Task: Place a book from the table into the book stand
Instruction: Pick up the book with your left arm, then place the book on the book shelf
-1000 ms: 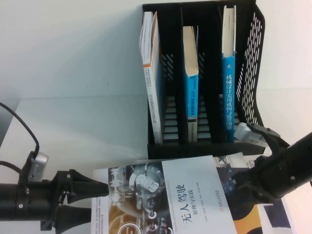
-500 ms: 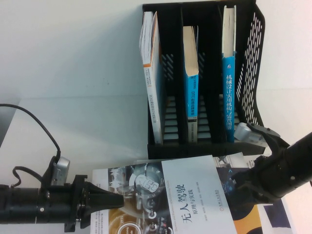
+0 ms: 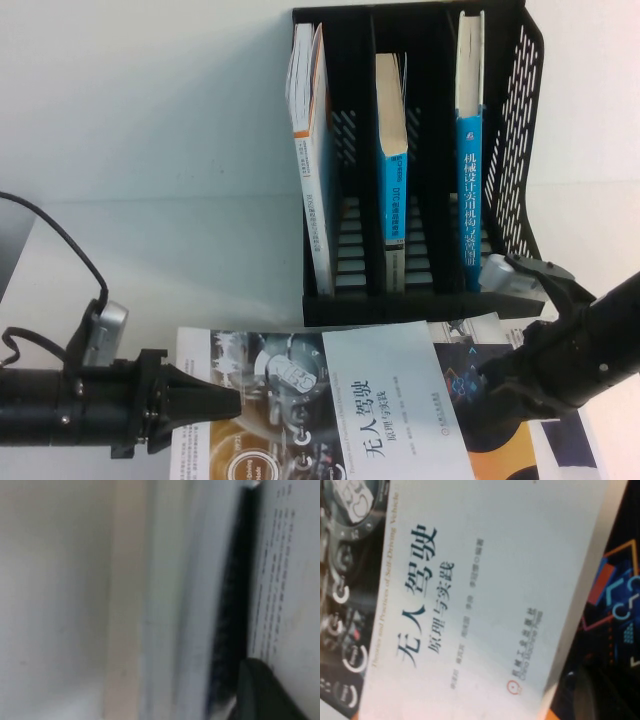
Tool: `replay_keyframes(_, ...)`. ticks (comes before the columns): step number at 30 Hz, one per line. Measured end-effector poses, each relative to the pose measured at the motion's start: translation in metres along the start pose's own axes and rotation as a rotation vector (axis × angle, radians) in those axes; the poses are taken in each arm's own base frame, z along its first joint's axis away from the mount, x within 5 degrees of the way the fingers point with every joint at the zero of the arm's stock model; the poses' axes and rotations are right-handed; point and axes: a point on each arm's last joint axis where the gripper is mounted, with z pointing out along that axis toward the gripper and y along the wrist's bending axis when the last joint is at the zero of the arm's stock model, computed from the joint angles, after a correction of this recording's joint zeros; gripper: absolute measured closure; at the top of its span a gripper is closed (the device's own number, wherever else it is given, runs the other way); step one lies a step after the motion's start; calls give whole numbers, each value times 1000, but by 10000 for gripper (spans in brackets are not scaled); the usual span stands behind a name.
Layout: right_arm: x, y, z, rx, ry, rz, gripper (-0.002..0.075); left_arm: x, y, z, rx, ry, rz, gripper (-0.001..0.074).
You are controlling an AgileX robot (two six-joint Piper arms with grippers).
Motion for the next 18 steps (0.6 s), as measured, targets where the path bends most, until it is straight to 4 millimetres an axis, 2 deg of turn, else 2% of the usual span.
replay_keyframes(4, -1, 5, -13, 47, -67, -59, 729, 6, -35, -16, -23, -43, 101, 633)
replay_keyframes(7, -1, 14, -29, 61, -141, -99, 729, 6, -72, -31, -41, -78, 194, 633)
replay_keyframes(13, 6, 33, -56, 56, -234, -162, 729, 11, -168, -61, -133, -119, 390, 633)
replay_keyframes(18, 16, 46, -72, 35, -260, -202, 729, 23, -239, -76, -269, -110, 437, 633)
